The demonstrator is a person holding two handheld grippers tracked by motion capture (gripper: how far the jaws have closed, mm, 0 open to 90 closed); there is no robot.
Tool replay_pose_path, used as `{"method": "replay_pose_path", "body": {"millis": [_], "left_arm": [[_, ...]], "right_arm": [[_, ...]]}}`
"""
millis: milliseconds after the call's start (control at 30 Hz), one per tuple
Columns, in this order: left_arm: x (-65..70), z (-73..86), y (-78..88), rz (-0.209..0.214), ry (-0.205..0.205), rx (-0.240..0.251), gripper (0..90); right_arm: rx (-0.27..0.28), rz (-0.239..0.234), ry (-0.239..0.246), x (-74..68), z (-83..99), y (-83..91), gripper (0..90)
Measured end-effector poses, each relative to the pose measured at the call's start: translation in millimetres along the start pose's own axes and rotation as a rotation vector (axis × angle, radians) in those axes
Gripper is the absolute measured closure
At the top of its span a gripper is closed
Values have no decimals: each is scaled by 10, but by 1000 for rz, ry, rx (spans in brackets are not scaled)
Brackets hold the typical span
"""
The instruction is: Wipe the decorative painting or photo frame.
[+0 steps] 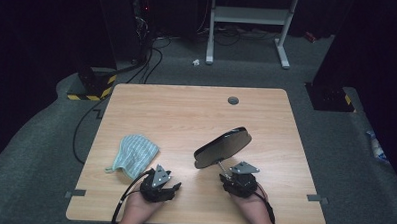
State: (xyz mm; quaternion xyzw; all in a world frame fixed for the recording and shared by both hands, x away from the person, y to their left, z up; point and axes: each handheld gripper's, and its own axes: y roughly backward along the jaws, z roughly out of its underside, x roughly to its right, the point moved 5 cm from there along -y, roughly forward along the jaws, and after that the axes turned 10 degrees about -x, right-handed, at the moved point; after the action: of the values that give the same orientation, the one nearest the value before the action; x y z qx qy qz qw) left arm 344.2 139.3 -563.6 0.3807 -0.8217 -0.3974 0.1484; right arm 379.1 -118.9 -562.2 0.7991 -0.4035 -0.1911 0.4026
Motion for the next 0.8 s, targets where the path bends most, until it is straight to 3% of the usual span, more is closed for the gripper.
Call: {"method": "replay_pose_path", "body": {"millis": [133,367,567,800], "left_arm": [[-44,0,-20,40,56,-16,316],[-56,-5,-37,22,66,-32,223],[-63,-18,-48,18,64,-32,218],[-61,-22,-50,20,58,-31,230]], "right_arm": [[-4,1,-4,9,-1,-5,396],[-14,-14,-47,44,0,-11,242],[35,-34,-67,68,4,32,235],[51,-34,-68,72,5,85,231]]}}
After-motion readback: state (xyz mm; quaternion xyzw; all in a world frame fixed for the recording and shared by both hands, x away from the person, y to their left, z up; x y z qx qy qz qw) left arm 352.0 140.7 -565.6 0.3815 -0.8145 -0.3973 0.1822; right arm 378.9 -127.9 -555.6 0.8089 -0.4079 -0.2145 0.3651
